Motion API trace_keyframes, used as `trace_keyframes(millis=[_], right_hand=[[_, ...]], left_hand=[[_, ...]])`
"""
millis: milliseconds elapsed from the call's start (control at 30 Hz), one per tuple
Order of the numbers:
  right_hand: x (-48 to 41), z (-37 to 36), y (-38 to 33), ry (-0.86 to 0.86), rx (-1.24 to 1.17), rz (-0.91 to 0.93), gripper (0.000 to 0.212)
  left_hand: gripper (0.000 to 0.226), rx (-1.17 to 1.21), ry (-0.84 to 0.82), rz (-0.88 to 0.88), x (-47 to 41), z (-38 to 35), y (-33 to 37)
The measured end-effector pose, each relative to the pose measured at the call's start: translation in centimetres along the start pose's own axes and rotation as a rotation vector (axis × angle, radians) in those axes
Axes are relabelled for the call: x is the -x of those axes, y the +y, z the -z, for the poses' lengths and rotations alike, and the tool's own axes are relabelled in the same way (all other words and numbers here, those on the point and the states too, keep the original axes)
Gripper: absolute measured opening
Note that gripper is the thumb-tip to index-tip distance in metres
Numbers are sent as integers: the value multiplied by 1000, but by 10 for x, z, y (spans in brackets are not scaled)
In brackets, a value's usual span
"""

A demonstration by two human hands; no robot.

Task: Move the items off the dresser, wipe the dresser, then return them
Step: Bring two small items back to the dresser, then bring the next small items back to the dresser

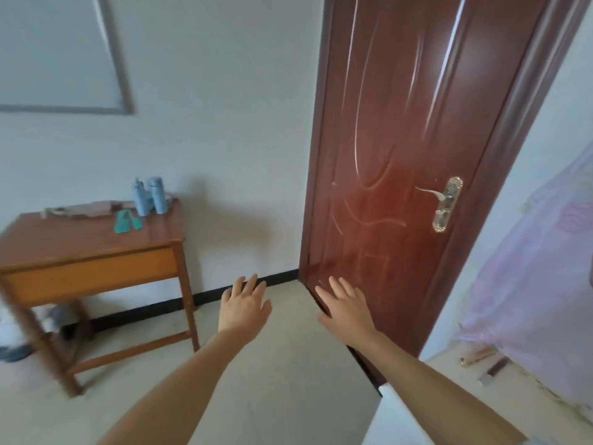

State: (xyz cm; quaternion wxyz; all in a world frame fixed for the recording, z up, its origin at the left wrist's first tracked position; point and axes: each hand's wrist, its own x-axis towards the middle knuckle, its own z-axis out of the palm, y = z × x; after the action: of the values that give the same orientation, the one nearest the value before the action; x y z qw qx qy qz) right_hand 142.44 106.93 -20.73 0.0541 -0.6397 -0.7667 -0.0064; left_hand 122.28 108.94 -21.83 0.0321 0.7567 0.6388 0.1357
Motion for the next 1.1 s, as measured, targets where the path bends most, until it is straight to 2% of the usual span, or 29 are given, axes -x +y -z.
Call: trace_keyframes(millis=[200,300,433,567,700,833,1100], right_hand=[[-40,-1,-153,-44,10,273,53],[-50,7,-245,-13,-32,391,53],[-64,16,-356,63,-83,498,53],[-68,14,-438,49,-104,564,52],[-75,2,-490,-24,-64,627,52],[-105,-5,-523,-26,-62,637,50],[-213,-25,-563,-5,-94,613,50]], left_hand=[[54,-59,71,297,72,63,-141],[54,-50,133,456,119,100,-218],[51,-87,222,581,173,149,-315],[55,-108,255,693,212,176,-383],[55,-116,251,738,230,181,-427],[50,-112,272,746,224,183,-462],[52,-119,244,749,145,180,-541]])
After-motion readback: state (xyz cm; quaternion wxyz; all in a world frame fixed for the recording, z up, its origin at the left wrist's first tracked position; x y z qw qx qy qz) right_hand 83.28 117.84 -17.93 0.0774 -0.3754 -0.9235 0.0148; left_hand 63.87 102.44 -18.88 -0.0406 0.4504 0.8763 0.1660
